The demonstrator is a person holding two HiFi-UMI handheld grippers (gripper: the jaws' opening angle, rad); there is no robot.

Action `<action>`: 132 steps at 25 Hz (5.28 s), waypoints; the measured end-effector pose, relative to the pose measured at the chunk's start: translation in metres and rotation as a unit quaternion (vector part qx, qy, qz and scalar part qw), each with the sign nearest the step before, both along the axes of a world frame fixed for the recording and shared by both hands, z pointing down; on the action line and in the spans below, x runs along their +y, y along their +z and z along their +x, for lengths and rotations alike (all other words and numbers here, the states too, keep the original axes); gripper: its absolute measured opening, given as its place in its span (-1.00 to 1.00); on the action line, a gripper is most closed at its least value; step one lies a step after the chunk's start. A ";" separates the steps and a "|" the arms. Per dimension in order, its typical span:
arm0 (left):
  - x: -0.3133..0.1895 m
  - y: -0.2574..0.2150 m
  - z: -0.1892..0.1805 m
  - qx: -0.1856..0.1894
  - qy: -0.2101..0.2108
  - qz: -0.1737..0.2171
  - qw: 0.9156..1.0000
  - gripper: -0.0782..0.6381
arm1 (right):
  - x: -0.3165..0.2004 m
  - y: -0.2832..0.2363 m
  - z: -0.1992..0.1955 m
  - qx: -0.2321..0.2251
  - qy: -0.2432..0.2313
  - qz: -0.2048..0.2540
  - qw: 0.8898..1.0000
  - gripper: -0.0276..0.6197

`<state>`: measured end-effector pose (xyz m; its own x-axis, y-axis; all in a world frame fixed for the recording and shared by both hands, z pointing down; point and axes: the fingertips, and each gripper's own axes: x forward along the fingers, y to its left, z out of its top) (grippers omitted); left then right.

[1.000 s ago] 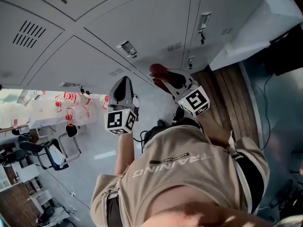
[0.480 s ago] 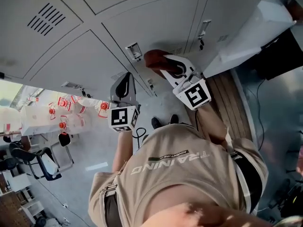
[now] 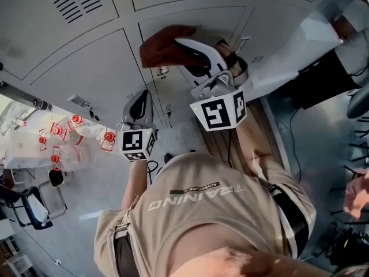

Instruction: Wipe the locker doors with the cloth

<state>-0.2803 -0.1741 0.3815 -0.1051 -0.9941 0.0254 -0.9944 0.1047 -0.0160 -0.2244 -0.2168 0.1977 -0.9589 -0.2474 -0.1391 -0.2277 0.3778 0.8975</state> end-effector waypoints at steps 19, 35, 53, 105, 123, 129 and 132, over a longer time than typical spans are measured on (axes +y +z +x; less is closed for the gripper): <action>0.027 0.005 -0.015 0.014 -0.008 -0.002 1.000 -0.76 | -0.008 -0.010 -0.049 0.041 0.106 0.115 0.987 -0.71; 0.046 0.009 -0.025 0.020 -0.018 -0.010 1.000 -0.76 | -0.011 0.143 -0.039 0.141 0.105 -0.014 0.984 -0.71; 0.073 0.037 -0.042 0.045 -0.040 -0.047 0.997 -0.76 | -0.028 0.402 -0.032 0.360 0.113 -0.188 0.907 -0.71; -0.006 0.013 0.029 0.033 0.047 -0.025 0.998 -0.76 | -0.081 0.057 0.016 0.097 0.154 0.014 0.983 -0.71; -0.002 0.042 0.028 0.061 0.046 -0.055 0.996 -0.76 | -0.086 0.241 0.014 0.226 0.136 -0.095 0.960 -0.71; -0.005 0.054 0.025 0.073 0.042 -0.067 0.994 -0.76 | -0.087 0.304 0.012 0.277 0.130 -0.132 0.943 -0.71; -0.006 0.058 0.027 0.071 0.045 -0.077 0.993 -0.76 | -0.087 0.336 0.012 0.302 0.126 -0.151 0.933 -0.71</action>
